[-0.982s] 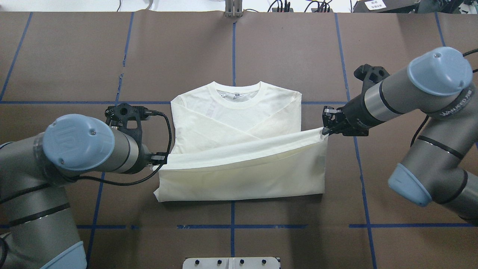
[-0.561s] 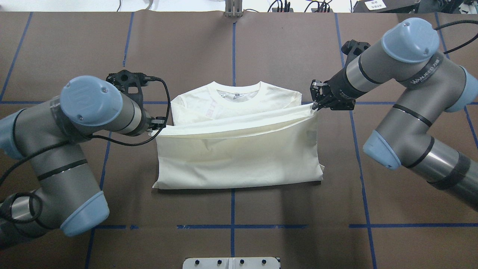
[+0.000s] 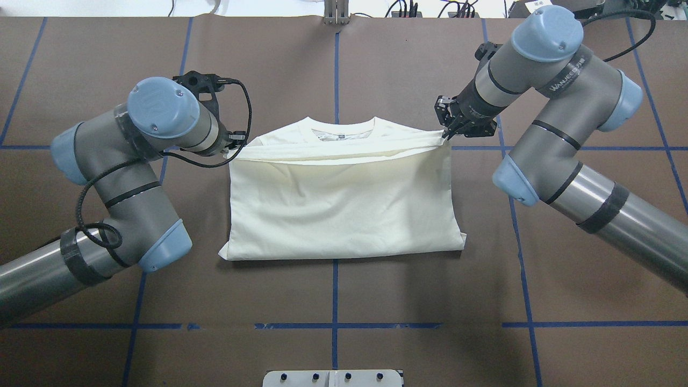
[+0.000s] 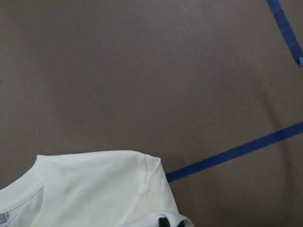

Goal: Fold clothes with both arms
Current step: 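Lay the hem at the collar and open both grippers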

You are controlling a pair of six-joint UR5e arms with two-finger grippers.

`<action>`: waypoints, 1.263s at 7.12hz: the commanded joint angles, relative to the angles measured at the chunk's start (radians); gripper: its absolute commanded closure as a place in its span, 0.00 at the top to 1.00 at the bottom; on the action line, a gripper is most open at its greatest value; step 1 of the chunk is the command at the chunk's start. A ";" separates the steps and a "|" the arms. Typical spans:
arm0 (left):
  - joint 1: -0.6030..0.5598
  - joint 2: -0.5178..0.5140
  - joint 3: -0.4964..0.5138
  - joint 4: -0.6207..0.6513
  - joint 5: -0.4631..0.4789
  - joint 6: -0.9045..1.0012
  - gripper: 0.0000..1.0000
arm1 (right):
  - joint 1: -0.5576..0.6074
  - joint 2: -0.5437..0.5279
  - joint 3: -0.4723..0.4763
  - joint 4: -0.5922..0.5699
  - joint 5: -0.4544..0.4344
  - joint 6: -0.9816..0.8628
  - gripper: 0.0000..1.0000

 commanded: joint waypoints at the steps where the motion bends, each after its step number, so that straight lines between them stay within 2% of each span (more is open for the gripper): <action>1: -0.018 -0.015 0.078 -0.064 0.003 0.002 0.00 | 0.003 0.027 -0.079 0.001 -0.003 -0.025 0.00; 7: -0.015 -0.039 0.082 -0.063 0.003 0.000 0.00 | 0.002 0.041 -0.080 0.001 -0.003 -0.027 0.00; 8: -0.015 -0.039 0.084 -0.063 0.004 0.000 0.09 | 0.002 0.041 -0.081 -0.001 -0.003 -0.034 0.22; 9: -0.015 -0.041 0.084 -0.063 0.004 0.002 0.57 | 0.000 0.043 -0.080 0.001 -0.006 -0.034 0.89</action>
